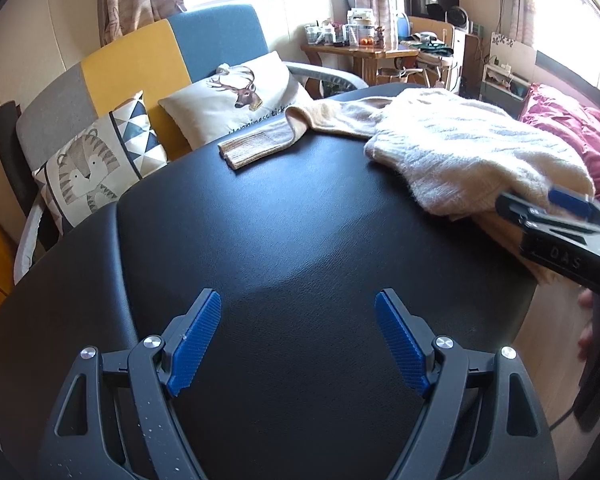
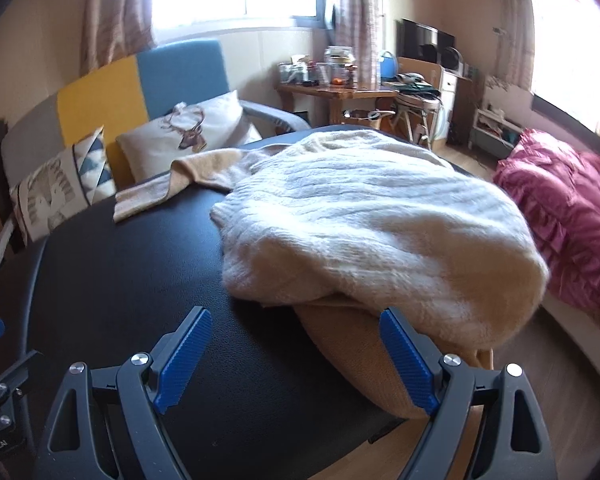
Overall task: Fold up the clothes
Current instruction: 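Move the right tool toward the cream knit sweater's edge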
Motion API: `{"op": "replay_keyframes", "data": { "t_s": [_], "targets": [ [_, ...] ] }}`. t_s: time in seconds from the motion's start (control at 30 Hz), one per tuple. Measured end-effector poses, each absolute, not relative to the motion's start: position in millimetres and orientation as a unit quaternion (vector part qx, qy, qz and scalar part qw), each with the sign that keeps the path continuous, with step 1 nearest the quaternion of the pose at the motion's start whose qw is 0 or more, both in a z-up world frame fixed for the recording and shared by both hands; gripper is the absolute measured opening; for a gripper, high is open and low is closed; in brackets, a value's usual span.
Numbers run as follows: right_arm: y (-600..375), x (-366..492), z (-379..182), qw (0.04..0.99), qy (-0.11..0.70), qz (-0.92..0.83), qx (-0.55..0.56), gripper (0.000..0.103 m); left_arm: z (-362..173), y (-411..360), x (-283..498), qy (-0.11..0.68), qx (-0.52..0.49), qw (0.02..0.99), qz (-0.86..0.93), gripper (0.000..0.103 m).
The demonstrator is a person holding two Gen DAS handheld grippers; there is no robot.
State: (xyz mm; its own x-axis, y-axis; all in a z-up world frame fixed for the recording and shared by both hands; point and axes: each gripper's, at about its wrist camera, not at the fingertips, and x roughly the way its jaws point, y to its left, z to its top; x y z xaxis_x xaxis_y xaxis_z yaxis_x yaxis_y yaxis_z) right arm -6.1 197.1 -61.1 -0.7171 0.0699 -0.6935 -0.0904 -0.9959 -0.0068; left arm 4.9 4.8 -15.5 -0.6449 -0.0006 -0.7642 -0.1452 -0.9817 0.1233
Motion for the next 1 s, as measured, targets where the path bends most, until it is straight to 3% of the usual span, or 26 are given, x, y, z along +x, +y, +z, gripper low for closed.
{"op": "replay_keyframes", "data": {
  "t_s": [0.23,1.0],
  "targets": [
    [175,-35,-61,0.022,-0.095,0.927,-0.363,0.088,-18,-4,4,0.082,-0.424,0.034,0.901,0.083],
    [178,-82,-89,0.047,-0.153,0.908,-0.387,0.083,-32,-13,-2,0.075,-0.45,0.032,0.889,0.082]
  ]
}}
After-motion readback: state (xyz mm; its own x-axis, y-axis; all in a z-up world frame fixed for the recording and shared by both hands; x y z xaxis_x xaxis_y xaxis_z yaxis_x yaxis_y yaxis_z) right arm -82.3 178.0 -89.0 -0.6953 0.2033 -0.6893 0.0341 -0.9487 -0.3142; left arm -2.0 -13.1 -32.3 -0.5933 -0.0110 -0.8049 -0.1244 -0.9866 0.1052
